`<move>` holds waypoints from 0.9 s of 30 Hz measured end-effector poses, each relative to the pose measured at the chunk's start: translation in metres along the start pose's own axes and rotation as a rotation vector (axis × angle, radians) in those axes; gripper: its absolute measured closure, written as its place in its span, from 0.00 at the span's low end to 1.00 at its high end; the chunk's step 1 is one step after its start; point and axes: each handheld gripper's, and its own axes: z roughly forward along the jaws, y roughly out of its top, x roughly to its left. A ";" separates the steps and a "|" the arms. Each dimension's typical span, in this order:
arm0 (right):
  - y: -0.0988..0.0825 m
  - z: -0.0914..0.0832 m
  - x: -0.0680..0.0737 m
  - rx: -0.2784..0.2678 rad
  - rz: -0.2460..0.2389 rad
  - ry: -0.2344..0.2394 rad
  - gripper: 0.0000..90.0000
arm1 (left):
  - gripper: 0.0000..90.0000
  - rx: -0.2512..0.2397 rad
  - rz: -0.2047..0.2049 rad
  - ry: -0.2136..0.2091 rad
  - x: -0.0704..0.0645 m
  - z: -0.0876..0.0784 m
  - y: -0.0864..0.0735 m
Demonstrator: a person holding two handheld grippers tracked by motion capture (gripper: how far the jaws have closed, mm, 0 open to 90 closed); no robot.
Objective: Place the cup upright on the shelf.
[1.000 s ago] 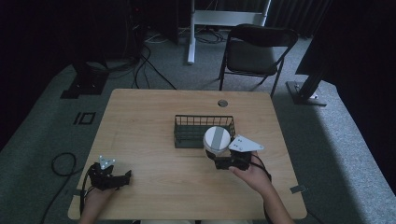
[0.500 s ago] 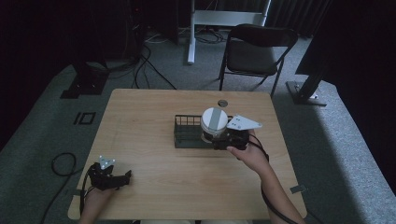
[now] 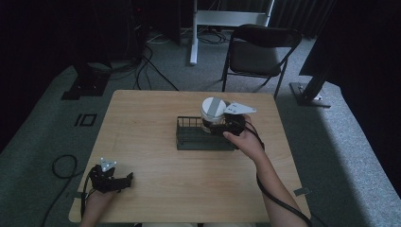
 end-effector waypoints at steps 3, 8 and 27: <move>-0.002 0.008 -0.003 0.021 0.022 -0.014 0.21 | 0.00 0.000 0.000 0.000 0.000 0.000 0.000; -0.006 0.018 -0.003 0.049 0.033 -0.029 0.21 | 0.00 0.000 0.000 0.000 0.000 0.000 0.000; -0.026 0.036 0.000 0.097 0.041 -0.046 0.21 | 0.00 0.001 0.001 0.000 0.000 0.000 0.000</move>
